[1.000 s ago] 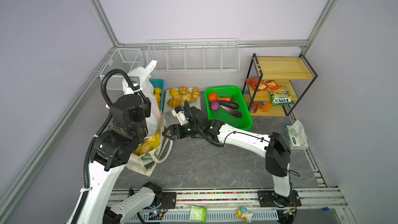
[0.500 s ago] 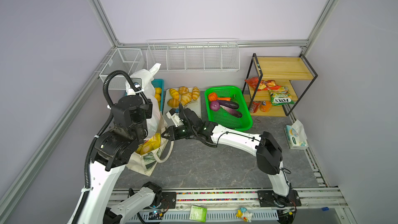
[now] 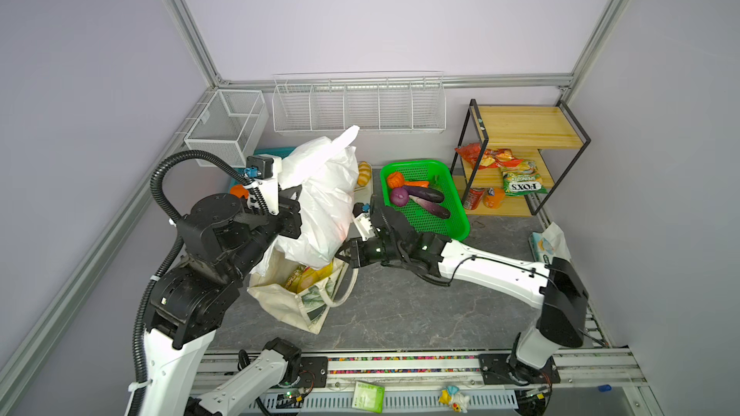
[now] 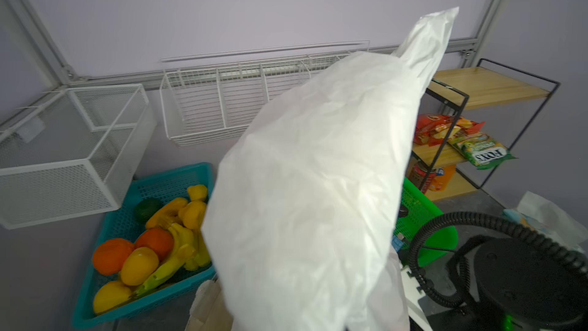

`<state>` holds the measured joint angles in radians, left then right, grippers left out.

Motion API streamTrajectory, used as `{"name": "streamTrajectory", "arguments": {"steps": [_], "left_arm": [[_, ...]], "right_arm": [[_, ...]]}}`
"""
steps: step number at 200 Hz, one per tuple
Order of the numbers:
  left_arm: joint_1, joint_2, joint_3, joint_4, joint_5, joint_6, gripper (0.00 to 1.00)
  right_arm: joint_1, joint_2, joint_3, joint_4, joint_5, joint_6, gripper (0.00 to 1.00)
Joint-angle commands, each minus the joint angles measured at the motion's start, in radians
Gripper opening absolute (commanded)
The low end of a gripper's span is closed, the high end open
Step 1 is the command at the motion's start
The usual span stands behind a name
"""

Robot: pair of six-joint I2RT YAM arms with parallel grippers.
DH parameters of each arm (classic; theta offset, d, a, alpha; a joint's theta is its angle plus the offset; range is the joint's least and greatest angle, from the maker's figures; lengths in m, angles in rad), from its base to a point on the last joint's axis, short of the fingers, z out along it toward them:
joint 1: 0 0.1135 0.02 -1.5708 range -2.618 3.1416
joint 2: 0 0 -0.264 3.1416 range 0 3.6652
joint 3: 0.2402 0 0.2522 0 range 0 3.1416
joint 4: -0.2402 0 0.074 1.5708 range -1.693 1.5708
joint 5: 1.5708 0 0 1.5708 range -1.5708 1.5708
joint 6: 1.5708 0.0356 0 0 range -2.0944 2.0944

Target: Place the mixed food into the grocery bags and tie them

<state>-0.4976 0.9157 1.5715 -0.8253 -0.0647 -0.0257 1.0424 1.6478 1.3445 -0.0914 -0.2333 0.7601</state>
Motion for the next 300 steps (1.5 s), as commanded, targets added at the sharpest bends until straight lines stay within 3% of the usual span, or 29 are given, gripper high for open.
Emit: {"name": "streamTrajectory", "arguments": {"steps": [1,59,125,223,300], "left_arm": [[0.002,0.016,-0.031,0.051,0.151,-0.073,0.00],[0.001,0.034,-0.056,0.056,0.184,-0.093,0.00],[0.002,0.075,-0.129,-0.075,0.163,0.048,0.00],[0.001,0.156,-0.002,-0.407,0.165,0.199,0.00],[-0.007,0.304,-0.186,-0.228,0.240,0.189,0.00]], "right_arm": [[-0.025,-0.107,-0.068,0.022,0.108,-0.044,0.07],[-0.051,-0.280,-0.197,-0.055,0.205,-0.085,0.07],[-0.062,-0.269,-0.274,0.032,0.192,-0.052,0.07],[-0.072,-0.311,-0.338,0.110,0.245,-0.042,0.07],[-0.073,-0.338,-0.390,0.217,0.297,-0.031,0.07]]}}
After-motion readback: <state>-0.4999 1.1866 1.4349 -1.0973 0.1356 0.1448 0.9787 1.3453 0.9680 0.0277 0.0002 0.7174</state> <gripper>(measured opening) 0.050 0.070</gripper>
